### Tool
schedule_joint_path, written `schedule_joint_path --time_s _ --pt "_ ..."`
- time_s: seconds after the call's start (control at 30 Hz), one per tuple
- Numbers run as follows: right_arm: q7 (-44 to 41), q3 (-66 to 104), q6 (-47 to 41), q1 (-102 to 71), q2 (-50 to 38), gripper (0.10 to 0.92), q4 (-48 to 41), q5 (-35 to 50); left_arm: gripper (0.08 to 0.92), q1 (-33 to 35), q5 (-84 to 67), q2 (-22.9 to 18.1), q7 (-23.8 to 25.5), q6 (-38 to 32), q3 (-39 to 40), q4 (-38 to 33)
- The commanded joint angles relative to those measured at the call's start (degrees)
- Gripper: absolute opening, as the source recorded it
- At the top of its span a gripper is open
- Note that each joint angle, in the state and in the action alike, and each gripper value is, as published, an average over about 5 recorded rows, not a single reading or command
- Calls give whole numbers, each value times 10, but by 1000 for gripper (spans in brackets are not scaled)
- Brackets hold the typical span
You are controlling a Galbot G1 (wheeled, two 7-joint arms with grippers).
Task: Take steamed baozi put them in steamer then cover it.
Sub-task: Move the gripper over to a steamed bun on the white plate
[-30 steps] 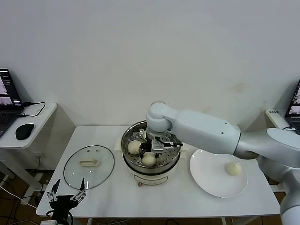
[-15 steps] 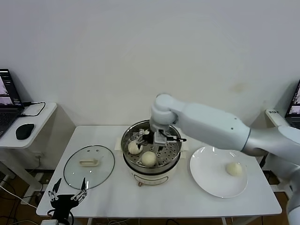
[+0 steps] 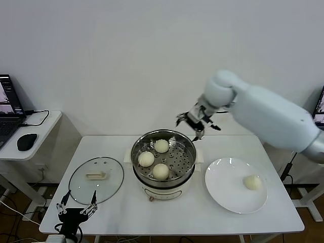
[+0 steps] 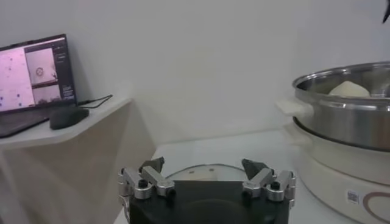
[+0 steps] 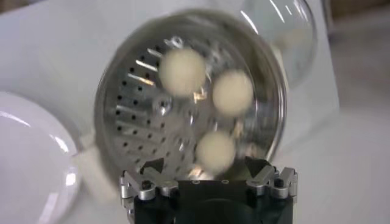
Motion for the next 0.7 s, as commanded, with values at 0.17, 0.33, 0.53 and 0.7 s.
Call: schedule_joint_path --time_s 0.17,0.33,0.53,0.7 --pt "-1 167 -82 -192 -147 823 -38 -60 823 2 2 4 3 2 6 1" --pt "-4 189 -54 -248 -168 823 -39 -102 823 6 2 6 0 0 13 8" --pt "3 236 -32 -310 -149 823 -90 -148 823 14 8 4 1 0 19 10" --pt "-10 261 -41 -355 -139 823 -100 -145 823 26 9 4 1 -2 14 11"
